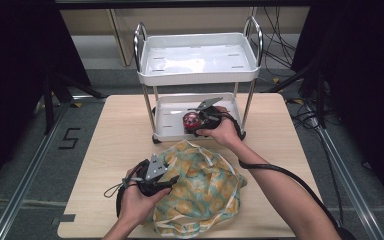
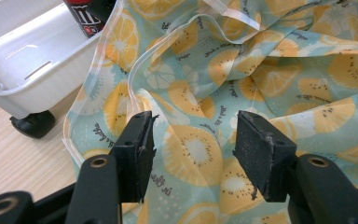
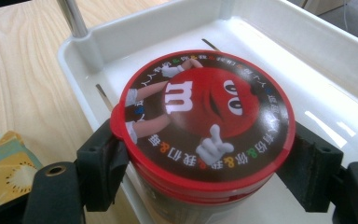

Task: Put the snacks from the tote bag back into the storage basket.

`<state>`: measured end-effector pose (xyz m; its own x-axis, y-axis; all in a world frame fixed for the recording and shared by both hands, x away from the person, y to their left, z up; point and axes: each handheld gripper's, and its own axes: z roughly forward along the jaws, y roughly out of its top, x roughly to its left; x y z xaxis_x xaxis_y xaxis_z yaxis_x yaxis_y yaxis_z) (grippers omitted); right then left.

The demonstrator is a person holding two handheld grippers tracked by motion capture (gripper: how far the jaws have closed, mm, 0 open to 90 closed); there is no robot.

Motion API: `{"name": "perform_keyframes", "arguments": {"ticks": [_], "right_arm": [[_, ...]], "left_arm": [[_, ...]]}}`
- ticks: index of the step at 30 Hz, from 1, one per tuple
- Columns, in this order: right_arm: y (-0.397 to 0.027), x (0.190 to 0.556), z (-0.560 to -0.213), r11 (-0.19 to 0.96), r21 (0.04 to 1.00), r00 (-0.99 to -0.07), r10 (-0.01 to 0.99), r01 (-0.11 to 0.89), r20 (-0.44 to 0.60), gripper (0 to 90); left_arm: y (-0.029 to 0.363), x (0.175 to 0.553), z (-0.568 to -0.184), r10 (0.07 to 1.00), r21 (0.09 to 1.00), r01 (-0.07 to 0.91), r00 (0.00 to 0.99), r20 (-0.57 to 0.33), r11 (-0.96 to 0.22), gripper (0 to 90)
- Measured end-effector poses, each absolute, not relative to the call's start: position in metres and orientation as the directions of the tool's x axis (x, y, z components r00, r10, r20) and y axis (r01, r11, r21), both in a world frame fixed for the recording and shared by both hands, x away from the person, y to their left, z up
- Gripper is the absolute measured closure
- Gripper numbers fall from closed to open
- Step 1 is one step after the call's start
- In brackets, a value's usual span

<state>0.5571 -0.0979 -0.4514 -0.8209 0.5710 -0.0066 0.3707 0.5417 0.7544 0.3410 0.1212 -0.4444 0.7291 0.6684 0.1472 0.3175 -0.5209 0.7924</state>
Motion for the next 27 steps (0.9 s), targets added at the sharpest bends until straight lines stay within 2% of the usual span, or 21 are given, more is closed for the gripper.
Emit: {"name": "perform_keyframes", "arguments": {"ticks": [4,11,14,16,17,19,27], "right_arm": [[-0.099,0.559,-0.452,0.544,0.761,-0.835,0.551,0.354,-0.005,25.7],[-0.099,0.555,-0.451,0.515,0.760,-0.814,0.580,0.397,0.032,16.0],[-0.100,0.553,-0.452,0.520,0.758,-0.813,0.582,0.394,0.022,16.2],[-0.102,0.553,-0.452,0.525,0.770,-0.838,0.545,0.363,0.022,16.1],[-0.103,0.554,-0.452,0.535,0.770,-0.841,0.541,0.348,0.003,16.1],[-0.104,0.550,-0.450,0.526,0.770,-0.841,0.541,0.362,0.025,16.1],[-0.112,0.539,-0.443,0.552,0.761,-0.849,0.528,0.341,-0.002,15.9]], "left_arm": [[0.119,0.340,-0.446,0.682,0.801,0.331,0.720,0.127,-0.499,46.3],[0.122,0.340,-0.444,0.664,0.788,0.316,0.732,0.151,-0.528,46.2],[0.121,0.340,-0.444,0.675,0.794,0.328,0.725,0.137,-0.513,46.1],[0.121,0.340,-0.445,0.678,0.800,0.328,0.724,0.130,-0.503,46.1],[0.123,0.340,-0.444,0.665,0.793,0.312,0.731,0.152,-0.524,46.1],[0.123,0.340,-0.443,0.669,0.796,0.311,0.728,0.152,-0.519,46.2],[0.123,0.340,-0.443,0.674,0.796,0.317,0.724,0.149,-0.516,46.1]]}}
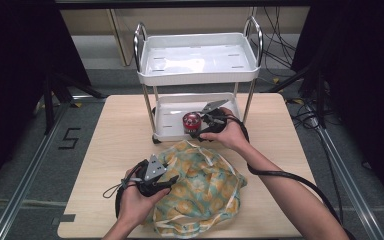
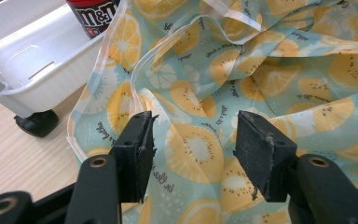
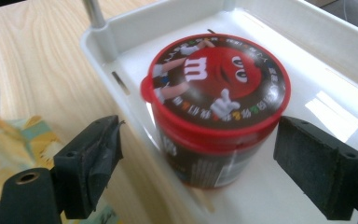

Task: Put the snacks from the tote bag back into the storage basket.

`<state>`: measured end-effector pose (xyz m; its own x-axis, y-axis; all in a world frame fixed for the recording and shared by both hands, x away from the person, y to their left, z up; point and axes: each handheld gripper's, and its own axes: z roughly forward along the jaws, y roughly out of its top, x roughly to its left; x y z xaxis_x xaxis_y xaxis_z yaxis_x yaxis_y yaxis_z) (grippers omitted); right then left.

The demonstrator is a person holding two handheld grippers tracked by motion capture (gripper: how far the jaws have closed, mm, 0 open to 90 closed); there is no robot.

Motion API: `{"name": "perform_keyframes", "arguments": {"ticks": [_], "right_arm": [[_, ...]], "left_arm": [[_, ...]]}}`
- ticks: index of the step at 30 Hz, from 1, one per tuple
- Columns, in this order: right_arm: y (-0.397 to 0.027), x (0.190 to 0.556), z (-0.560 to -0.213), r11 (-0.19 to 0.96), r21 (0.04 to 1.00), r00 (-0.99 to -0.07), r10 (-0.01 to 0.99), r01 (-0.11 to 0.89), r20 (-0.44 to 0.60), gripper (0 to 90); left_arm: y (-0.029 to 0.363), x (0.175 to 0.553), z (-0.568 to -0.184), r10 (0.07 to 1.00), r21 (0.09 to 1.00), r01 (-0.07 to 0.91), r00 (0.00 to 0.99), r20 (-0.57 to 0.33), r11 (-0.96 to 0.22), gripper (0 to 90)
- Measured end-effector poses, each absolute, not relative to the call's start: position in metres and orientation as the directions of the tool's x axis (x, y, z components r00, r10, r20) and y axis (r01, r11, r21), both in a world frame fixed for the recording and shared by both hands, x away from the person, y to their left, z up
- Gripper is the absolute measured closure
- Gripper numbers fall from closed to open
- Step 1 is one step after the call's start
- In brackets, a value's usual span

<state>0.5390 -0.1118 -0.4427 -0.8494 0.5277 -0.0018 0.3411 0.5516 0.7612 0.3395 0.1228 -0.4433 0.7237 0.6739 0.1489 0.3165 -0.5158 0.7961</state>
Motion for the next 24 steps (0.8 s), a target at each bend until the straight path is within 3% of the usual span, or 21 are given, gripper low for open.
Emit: {"name": "perform_keyframes", "arguments": {"ticks": [24], "right_arm": [[-0.136,0.501,-0.415,0.551,0.772,-0.845,0.533,0.317,-0.034,18.9]], "left_arm": [[0.126,0.337,-0.442,0.701,0.819,0.323,0.701,0.129,-0.474,43.7]]}}
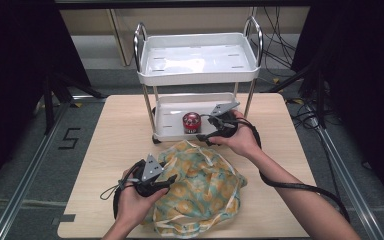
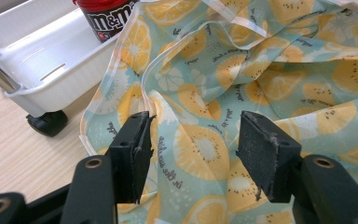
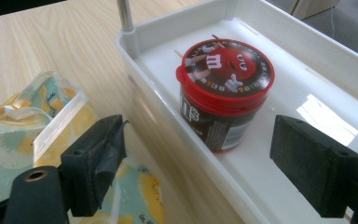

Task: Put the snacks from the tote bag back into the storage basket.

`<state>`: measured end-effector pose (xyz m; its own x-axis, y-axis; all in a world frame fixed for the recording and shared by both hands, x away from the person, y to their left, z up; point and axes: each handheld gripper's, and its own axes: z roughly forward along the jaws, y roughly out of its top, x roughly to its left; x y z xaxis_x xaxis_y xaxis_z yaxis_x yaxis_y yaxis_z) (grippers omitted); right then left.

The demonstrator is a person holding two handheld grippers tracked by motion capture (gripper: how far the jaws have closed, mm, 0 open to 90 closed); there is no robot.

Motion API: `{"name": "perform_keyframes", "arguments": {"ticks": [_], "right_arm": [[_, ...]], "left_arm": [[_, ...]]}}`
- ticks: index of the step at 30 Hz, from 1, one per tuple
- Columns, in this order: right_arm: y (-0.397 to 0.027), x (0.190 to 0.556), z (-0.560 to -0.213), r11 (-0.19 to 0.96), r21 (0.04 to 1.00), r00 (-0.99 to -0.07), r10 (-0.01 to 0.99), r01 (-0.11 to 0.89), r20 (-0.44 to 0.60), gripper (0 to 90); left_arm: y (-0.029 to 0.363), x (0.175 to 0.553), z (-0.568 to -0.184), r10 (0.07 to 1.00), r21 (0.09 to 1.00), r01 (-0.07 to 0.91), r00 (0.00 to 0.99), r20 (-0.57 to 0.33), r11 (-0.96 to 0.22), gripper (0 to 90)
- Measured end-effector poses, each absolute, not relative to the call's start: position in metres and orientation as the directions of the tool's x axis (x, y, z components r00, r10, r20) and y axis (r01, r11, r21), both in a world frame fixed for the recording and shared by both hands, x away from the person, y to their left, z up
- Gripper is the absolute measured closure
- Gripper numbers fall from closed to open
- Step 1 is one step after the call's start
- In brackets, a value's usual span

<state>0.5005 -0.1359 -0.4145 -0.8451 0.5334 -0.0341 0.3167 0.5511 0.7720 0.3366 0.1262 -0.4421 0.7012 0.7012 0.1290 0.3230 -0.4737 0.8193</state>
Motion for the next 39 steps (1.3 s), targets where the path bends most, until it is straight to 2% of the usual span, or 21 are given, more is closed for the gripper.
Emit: {"name": "perform_keyframes", "arguments": {"ticks": [5,10,15,18,19,21,39], "right_arm": [[-0.139,0.493,-0.414,0.542,0.773,-0.835,0.550,0.330,-0.030,19.4],[-0.146,0.490,-0.412,0.562,0.778,-0.844,0.531,0.282,-0.078,20.0],[-0.156,0.479,-0.412,0.541,0.780,-0.829,0.557,0.317,-0.049,20.4],[-0.163,0.476,-0.411,0.552,0.790,-0.840,0.535,0.266,-0.091,20.4],[-0.164,0.471,-0.412,0.527,0.791,-0.823,0.565,0.312,-0.052,20.3],[-0.166,0.469,-0.412,0.536,0.793,-0.829,0.555,0.289,-0.073,20.4],[-0.203,0.452,-0.424,0.538,0.786,-0.810,0.580,0.304,-0.084,20.5]], "left_arm": [[0.126,0.336,-0.442,0.700,0.821,0.317,0.702,0.135,-0.475,43.6],[0.126,0.336,-0.442,0.703,0.822,0.319,0.699,0.132,-0.472,43.4],[0.127,0.337,-0.442,0.693,0.821,0.307,0.707,0.142,-0.482,43.3],[0.126,0.335,-0.443,0.707,0.825,0.321,0.696,0.129,-0.466,43.2],[0.126,0.335,-0.443,0.706,0.824,0.321,0.697,0.127,-0.466,43.2],[0.128,0.337,-0.442,0.684,0.813,0.300,0.712,0.158,-0.500,43.1],[0.129,0.337,-0.443,0.700,0.823,0.305,0.698,0.149,-0.479,42.9]]}}
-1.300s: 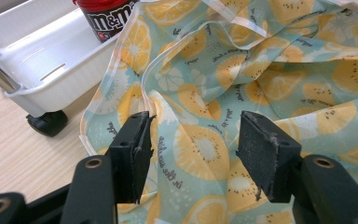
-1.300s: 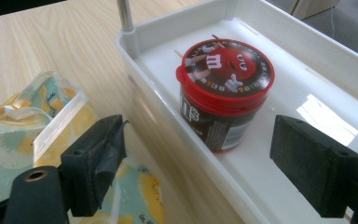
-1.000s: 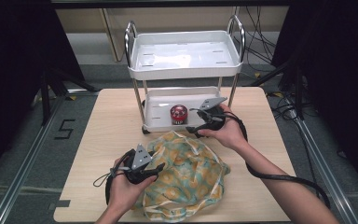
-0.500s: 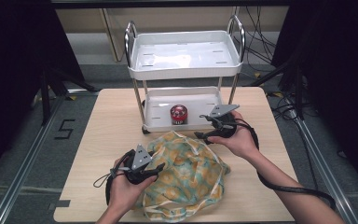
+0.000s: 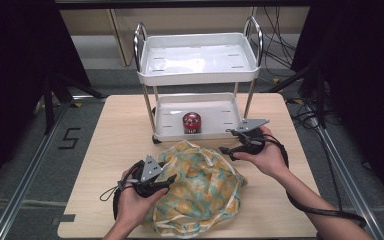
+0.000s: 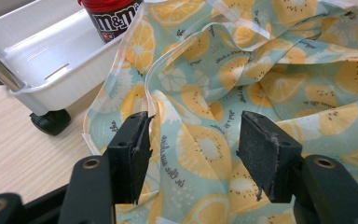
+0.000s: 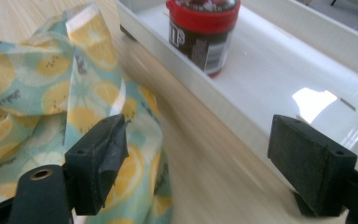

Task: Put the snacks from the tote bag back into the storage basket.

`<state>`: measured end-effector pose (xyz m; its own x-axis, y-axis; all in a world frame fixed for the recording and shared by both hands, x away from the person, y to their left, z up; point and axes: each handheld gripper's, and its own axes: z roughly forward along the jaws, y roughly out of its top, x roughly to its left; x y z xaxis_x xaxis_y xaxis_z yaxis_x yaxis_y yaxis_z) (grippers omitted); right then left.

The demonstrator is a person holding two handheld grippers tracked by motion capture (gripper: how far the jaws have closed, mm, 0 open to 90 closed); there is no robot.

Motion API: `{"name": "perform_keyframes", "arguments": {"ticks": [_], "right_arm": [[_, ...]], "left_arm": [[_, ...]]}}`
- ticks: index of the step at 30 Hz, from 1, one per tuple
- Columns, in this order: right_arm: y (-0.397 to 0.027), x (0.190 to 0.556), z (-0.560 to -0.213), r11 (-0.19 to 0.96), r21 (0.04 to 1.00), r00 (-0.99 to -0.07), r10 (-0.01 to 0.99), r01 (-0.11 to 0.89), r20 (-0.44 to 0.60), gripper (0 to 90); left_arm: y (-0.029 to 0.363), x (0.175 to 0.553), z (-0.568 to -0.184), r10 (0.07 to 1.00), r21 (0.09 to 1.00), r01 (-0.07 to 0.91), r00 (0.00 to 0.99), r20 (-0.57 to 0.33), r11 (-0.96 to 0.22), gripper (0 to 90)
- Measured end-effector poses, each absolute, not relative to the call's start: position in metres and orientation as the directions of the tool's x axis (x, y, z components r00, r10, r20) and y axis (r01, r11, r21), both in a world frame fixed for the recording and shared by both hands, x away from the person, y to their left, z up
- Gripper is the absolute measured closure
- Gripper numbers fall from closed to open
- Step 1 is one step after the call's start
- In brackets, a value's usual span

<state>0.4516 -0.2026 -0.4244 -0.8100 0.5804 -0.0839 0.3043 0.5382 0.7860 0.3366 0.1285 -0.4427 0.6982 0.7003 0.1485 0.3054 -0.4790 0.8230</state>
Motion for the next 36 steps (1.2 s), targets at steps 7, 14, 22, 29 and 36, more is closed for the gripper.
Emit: {"name": "perform_keyframes", "arguments": {"ticks": [7,14,22,29,36], "right_arm": [[-0.216,0.445,-0.434,0.529,0.783,-0.800,0.597,0.329,-0.067,20.5],[-0.230,0.437,-0.447,0.499,0.794,-0.788,0.615,0.348,-0.042,20.6],[-0.239,0.425,-0.462,0.481,0.793,-0.787,0.617,0.374,-0.003,21.2],[-0.244,0.418,-0.464,0.429,0.819,-0.772,0.635,0.381,0.027,23.3],[-0.250,0.415,-0.463,0.393,0.841,-0.767,0.640,0.371,0.039,25.1]], "left_arm": [[0.128,0.337,-0.443,0.703,0.823,0.306,0.695,0.149,-0.478,42.8],[0.128,0.336,-0.444,0.714,0.828,0.321,0.688,0.129,-0.459,42.8],[0.127,0.335,-0.445,0.714,0.829,0.319,0.687,0.132,-0.460,42.8],[0.128,0.335,-0.446,0.714,0.831,0.314,0.687,0.135,-0.459,42.7],[0.128,0.336,-0.447,0.708,0.825,0.302,0.689,0.157,-0.477,42.7]]}}
